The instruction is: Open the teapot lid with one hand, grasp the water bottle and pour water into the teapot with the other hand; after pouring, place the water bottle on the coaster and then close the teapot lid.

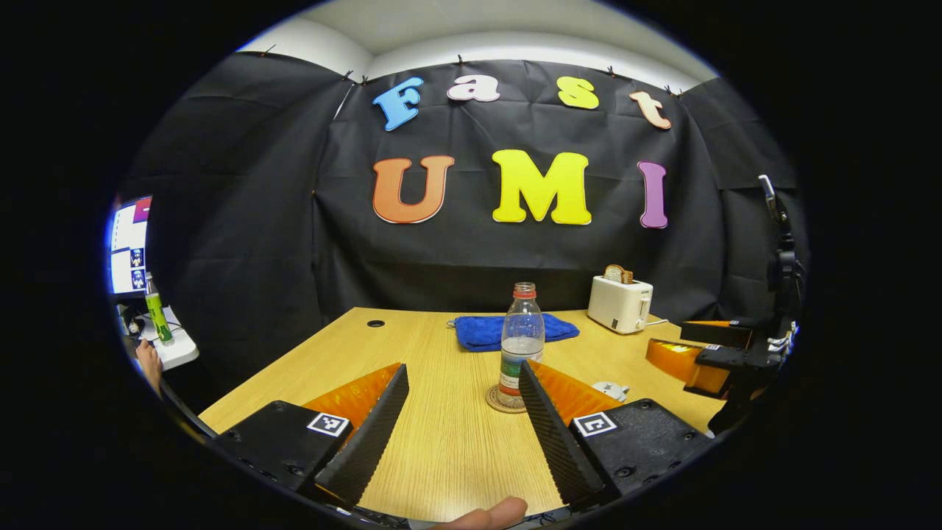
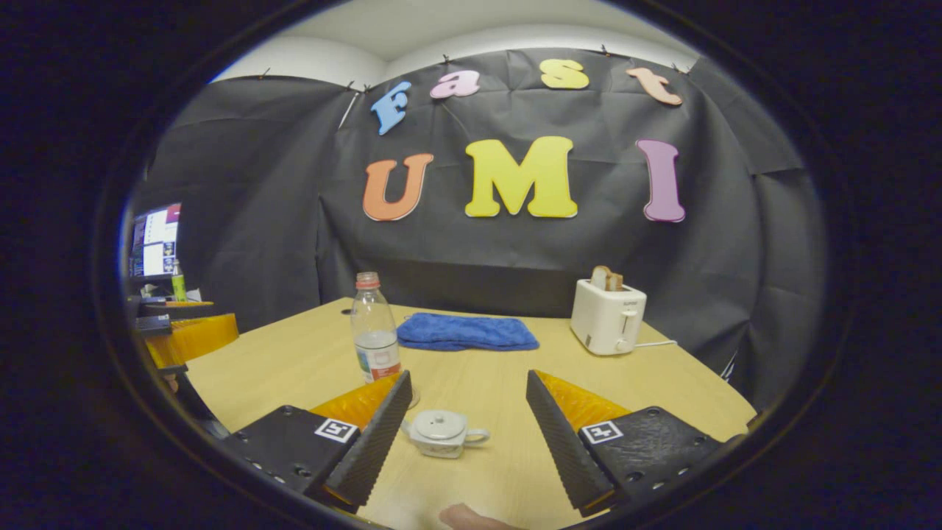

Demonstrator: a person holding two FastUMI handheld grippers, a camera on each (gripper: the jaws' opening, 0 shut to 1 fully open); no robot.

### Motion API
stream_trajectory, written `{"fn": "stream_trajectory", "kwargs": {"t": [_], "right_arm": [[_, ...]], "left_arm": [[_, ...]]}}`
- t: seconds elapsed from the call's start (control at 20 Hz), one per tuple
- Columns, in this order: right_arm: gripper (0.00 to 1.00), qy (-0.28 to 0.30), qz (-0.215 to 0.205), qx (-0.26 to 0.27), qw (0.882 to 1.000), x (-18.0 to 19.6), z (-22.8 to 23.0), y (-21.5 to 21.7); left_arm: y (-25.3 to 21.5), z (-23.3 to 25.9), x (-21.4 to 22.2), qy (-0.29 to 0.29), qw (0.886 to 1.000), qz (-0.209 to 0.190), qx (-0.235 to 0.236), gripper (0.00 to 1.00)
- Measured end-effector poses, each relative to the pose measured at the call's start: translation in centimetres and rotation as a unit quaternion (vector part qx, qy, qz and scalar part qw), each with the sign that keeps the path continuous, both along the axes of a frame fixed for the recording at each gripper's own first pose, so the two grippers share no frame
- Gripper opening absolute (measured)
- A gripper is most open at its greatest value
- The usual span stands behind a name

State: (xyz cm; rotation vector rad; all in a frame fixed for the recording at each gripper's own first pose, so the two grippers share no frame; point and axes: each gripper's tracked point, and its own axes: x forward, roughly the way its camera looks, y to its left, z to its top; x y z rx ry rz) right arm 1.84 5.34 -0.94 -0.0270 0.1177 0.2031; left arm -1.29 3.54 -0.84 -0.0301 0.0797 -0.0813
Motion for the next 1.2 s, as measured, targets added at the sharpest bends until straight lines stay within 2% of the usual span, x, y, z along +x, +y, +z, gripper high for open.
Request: {"fn": "stream_trajectory", "kwargs": {"t": [0.1,0.15,0.2,0.4,0.55,0.7,0.8,0.85,0.9,1.05,1.1,1.2], "right_arm": [[0.93,-0.008,-0.014,0.006,1.0,-1.1,0.8,-2.0],[0.97,-0.011,-0.02,0.011,1.0,-1.6,1.1,-3.1],[0.95,-0.013,-0.029,0.016,0.999,-2.0,1.4,-4.3],[0.96,-0.015,-0.049,0.038,0.998,-3.5,1.9,-8.1],[0.92,-0.015,-0.062,0.044,0.997,-4.0,1.8,-10.2],[0.96,-0.002,-0.067,0.055,0.996,-3.9,1.0,-11.1],[0.96,-0.004,-0.055,0.068,0.996,-4.4,1.1,-10.8],[0.92,-0.006,-0.053,0.068,0.996,-4.5,1.0,-10.9],[0.96,-0.007,-0.055,0.065,0.996,-4.4,0.9,-11.1],[0.96,-0.007,-0.061,0.063,0.996,-4.4,0.8,-11.3],[0.99,-0.006,-0.059,0.067,0.996,-4.4,0.8,-11.2],[0.96,-0.002,-0.049,0.076,0.996,-4.5,0.7,-10.7]], "left_arm": [[-0.5,0.4,-0.3,-0.003,1.0,-0.005,0.002,0.95],[-0.6,0.6,-0.6,-0.005,1.0,-0.005,0.002,0.95],[-0.7,0.8,-0.7,-0.007,1.0,-0.005,0.003,0.95],[-0.4,1.1,-0.8,-0.014,1.0,0.008,0.004,0.94],[0.0,0.7,-0.5,-0.007,1.0,0.019,-0.003,0.94],[0.0,0.8,-0.5,-0.006,1.0,0.023,-0.01,0.95],[-0.3,1.1,-0.5,-0.012,1.0,0.021,-0.016,0.95],[-0.5,1.3,-0.5,-0.016,1.0,0.021,-0.015,0.95],[-0.5,1.5,-0.4,-0.018,1.0,0.022,-0.012,0.95],[-0.8,1.5,-0.6,-0.02,1.0,0.021,-0.011,0.95],[-0.7,1.4,-0.6,-0.018,1.0,0.021,-0.012,0.95],[-0.9,1.2,-0.6,-0.013,1.0,0.017,-0.01,0.95]]}}
